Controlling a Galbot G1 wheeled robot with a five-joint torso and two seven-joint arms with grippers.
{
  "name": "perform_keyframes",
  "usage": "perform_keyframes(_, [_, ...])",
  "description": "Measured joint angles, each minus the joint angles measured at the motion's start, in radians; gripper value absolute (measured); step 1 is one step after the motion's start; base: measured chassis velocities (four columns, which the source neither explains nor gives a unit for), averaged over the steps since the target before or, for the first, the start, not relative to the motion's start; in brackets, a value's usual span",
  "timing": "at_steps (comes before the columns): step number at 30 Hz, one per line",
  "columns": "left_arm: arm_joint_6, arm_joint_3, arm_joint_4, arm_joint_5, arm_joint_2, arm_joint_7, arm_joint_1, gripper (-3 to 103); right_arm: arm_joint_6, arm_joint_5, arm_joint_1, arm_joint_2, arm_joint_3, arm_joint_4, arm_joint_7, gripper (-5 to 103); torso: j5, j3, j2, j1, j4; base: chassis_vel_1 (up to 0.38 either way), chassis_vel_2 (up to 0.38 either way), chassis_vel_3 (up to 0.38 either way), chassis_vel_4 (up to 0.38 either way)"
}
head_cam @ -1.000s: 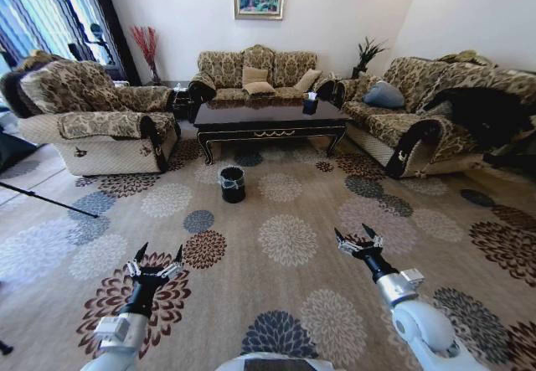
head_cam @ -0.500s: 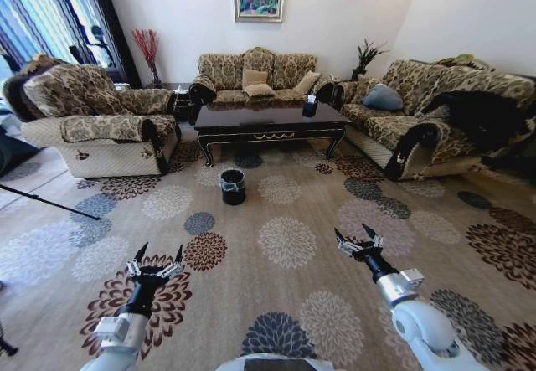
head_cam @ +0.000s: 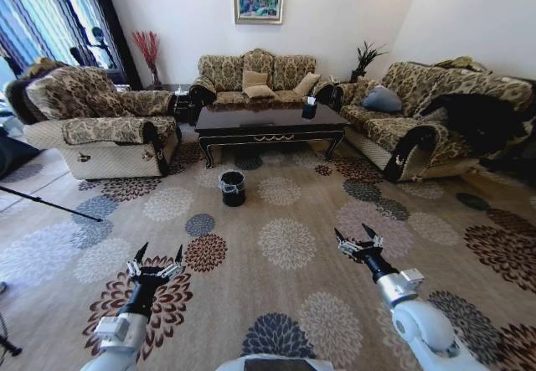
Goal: Move to the front of the table and pick up the trash from the floor, then place it into the trash bin.
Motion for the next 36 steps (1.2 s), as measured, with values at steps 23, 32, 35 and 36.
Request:
perform_keyframes(23, [0.000, 0.000, 0.000, 0.000, 0.000, 0.000, 0.000, 100, 0.000, 0.000, 0.000, 0.000, 0.000, 0.000, 0.000, 100, 0.0000, 0.061, 0.107, 0.046, 0.0000, 0.000, 0.000, 0.000, 0.000])
perform_keyframes(32, [0.000, 0.000, 0.000, 0.000, 0.000, 0.000, 0.000, 100, 0.000, 0.000, 0.000, 0.000, 0.000, 0.000, 0.000, 100, 0.0000, 0.082, 0.147, 0.065, 0.0000, 0.000, 0.000, 0.000, 0.000])
perform_keyframes(35, [0.000, 0.000, 0.000, 0.000, 0.000, 0.000, 0.000, 100, 0.000, 0.000, 0.000, 0.000, 0.000, 0.000, 0.000, 100, 0.0000, 0.091, 0.162, 0.071, 0.0000, 0.000, 0.000, 0.000, 0.000])
perform_keyframes(36, [0.000, 0.000, 0.000, 0.000, 0.000, 0.000, 0.000, 100, 0.000, 0.000, 0.000, 0.000, 0.000, 0.000, 0.000, 100, 0.0000, 0.094, 0.168, 0.074, 0.0000, 0.000, 0.000, 0.000, 0.000])
